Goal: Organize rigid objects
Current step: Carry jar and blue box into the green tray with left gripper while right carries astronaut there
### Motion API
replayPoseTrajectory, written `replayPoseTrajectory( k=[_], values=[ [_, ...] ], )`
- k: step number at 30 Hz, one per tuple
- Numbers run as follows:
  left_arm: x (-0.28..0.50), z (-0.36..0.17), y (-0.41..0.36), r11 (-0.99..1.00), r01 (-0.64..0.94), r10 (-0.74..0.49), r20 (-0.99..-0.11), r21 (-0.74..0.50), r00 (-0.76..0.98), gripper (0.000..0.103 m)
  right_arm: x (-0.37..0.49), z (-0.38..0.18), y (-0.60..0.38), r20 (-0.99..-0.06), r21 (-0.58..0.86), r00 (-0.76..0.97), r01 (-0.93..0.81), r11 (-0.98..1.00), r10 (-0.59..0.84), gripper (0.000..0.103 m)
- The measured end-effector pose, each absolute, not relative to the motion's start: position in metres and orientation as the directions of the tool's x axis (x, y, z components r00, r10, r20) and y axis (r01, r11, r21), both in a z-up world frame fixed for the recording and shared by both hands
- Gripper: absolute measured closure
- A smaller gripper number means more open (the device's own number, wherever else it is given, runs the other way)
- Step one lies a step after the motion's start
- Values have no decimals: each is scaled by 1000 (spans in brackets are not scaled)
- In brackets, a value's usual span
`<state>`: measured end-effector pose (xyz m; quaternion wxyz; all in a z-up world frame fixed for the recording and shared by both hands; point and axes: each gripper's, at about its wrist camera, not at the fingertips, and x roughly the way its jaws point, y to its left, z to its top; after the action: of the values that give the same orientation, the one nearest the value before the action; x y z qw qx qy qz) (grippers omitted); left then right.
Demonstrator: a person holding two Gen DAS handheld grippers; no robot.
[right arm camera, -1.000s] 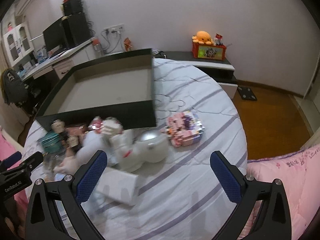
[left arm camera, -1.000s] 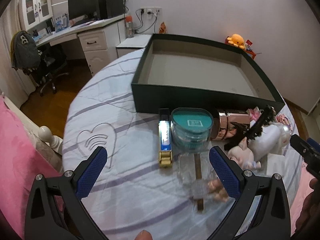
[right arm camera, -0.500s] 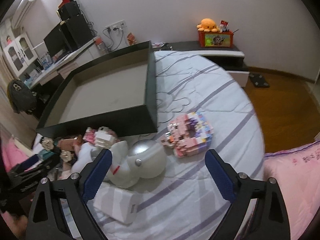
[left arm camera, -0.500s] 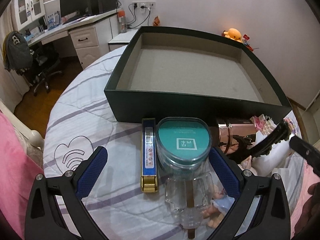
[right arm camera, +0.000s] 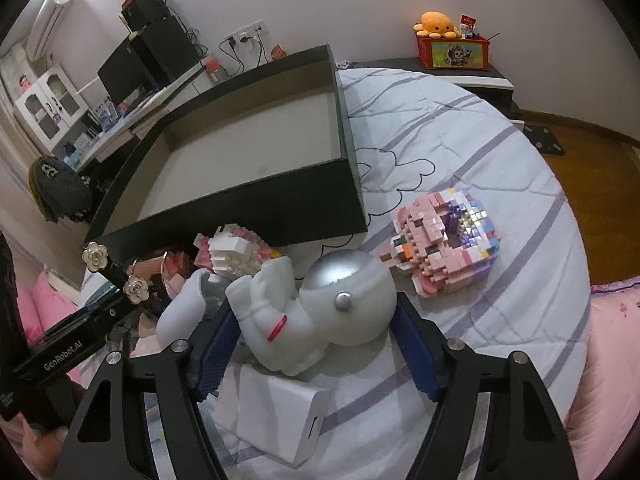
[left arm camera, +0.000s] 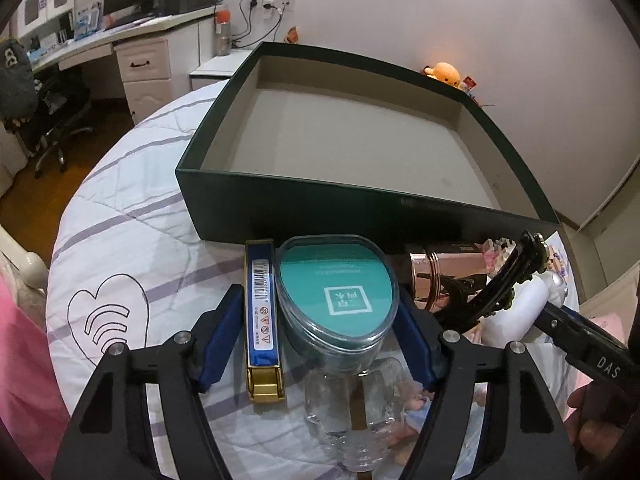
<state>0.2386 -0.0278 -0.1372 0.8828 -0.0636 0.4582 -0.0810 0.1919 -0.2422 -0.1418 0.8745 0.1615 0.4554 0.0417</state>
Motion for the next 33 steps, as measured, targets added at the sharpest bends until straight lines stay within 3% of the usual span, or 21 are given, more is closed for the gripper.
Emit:
replayPoseTrajectory(
  k=[18,33],
  values=[
    [219,-124,-9,972,79,-223,-769,-220,599,32,167,-117,-246,-735,322,639,35,946,227,30],
    [212,-55,-5,975,113,-214,-691,-190,691,33,173,-49,-226,-637,287,730,-72,955,246,30]
  ],
)
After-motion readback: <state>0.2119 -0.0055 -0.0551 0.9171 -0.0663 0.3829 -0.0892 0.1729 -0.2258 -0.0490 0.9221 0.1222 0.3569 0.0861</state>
